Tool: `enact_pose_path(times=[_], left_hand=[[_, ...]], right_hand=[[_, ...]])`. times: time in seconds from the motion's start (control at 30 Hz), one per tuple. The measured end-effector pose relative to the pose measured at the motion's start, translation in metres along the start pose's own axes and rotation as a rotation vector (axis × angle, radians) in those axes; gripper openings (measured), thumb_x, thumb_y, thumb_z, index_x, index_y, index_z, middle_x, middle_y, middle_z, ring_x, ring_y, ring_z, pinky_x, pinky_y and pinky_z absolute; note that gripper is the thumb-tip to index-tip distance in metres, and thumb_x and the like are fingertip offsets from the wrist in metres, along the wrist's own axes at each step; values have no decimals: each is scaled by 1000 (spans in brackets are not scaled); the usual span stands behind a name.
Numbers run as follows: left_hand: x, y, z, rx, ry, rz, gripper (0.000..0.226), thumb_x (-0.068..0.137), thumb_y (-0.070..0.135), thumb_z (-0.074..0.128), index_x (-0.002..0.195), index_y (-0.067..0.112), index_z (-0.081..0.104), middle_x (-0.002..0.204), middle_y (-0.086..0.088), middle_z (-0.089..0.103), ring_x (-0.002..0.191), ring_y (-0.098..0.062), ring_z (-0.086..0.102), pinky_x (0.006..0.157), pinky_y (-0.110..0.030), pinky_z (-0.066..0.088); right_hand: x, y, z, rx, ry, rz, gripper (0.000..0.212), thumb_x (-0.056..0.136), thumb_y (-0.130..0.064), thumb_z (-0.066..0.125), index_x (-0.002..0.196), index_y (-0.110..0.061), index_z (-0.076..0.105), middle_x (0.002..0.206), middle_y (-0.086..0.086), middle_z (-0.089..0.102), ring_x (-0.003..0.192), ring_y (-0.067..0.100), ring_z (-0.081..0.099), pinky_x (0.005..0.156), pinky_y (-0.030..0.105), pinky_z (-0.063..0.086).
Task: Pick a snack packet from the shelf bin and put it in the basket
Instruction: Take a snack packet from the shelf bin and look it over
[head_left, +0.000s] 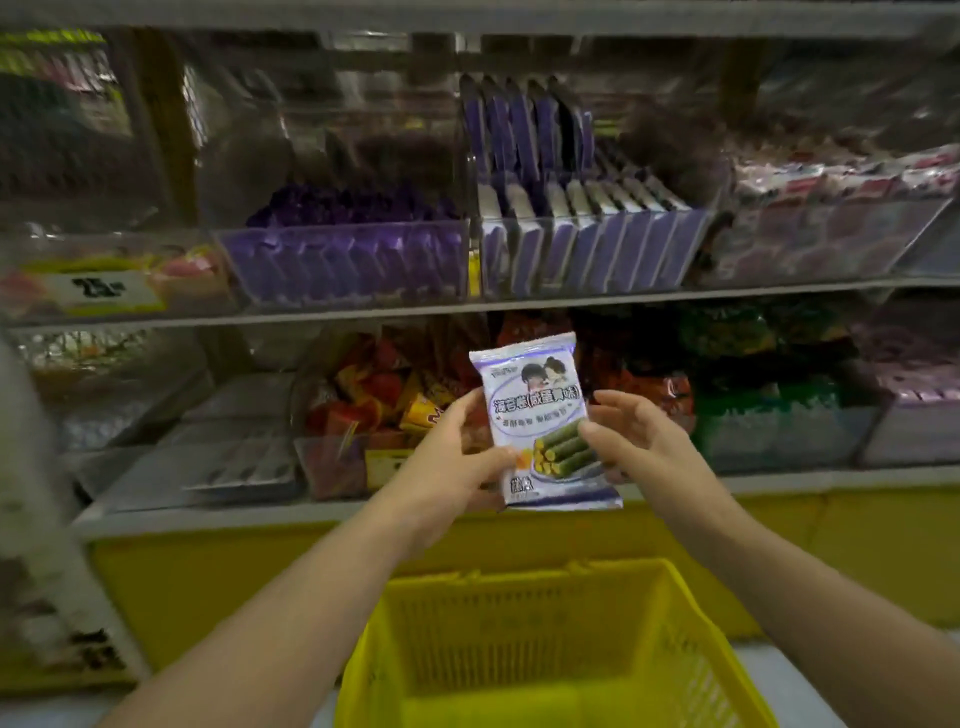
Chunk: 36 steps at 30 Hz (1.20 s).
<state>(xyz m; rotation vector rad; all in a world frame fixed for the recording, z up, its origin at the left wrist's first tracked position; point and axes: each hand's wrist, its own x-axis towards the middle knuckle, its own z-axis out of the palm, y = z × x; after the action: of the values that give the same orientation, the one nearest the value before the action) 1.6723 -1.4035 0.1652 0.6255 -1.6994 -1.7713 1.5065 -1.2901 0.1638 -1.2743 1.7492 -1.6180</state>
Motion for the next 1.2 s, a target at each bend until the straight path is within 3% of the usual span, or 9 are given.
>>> enact_pose_path(times=[0.1, 0.23, 0.33, 0.43, 0.63, 0.87, 1.07, 1.2], left_hand=[[-1, -22, 3, 88, -106, -50, 65, 89, -1, 64, 138, 33, 38, 121, 4, 66, 98, -16, 71, 73, -42, 59], [3, -43, 14, 187, -191, -53, 58, 90, 3, 63, 138, 30, 43, 108, 17, 70, 95, -15, 72, 76, -38, 60], [9, -47, 18, 89, -67, -30, 35, 92, 17, 62, 124, 29, 56, 102, 16, 72, 91, -10, 72, 69, -28, 58], [13, -45, 19, -73, 26, -37, 15, 93, 26, 58, 100, 27, 71, 100, 5, 75, 89, -7, 71, 65, -24, 56], [10, -45, 16, -180, 87, -73, 14, 92, 20, 59, 98, 18, 71, 91, 1, 76, 77, -7, 71, 57, -21, 54], [4, -43, 14, -230, 97, -97, 13, 90, 18, 61, 84, 18, 72, 82, 1, 75, 70, -6, 68, 55, -22, 53], [4, -42, 11, -205, 114, -106, 11, 85, 26, 63, 89, 18, 69, 78, 3, 73, 70, -7, 67, 56, -23, 51], [5, -41, 9, -186, 124, -109, 32, 75, 40, 64, 93, 15, 71, 86, -5, 73, 78, -14, 64, 70, -32, 50]], right_hand=[[5, 17, 3, 183, -149, 146, 65, 61, -54, 74, 117, -26, 60, 114, 1, 71, 102, 20, 69, 87, 41, 55], [8, 34, 9, 234, -79, 142, 43, 69, -41, 72, 105, -19, 67, 100, 6, 76, 92, 25, 73, 82, 44, 57], [11, 41, 9, 272, -136, 159, 38, 74, -33, 69, 108, -18, 66, 101, 8, 75, 92, 27, 72, 79, 41, 57], [8, 48, 13, 287, -201, 190, 40, 76, -30, 69, 114, -19, 64, 105, 8, 74, 97, 27, 71, 85, 43, 56], [5, 49, 20, 359, -186, 229, 43, 74, -37, 69, 111, -16, 67, 105, 11, 74, 99, 29, 70, 86, 42, 56], [4, 40, 22, 518, -212, 299, 50, 79, -32, 62, 115, 2, 65, 108, 23, 71, 104, 36, 67, 91, 44, 55], [1, 37, 27, 456, -142, 298, 45, 86, -39, 54, 109, -3, 70, 108, 18, 72, 108, 35, 65, 100, 54, 46], [3, 37, 27, 334, -107, 281, 43, 100, -38, 42, 95, -11, 75, 101, 11, 75, 103, 28, 68, 96, 51, 50]])
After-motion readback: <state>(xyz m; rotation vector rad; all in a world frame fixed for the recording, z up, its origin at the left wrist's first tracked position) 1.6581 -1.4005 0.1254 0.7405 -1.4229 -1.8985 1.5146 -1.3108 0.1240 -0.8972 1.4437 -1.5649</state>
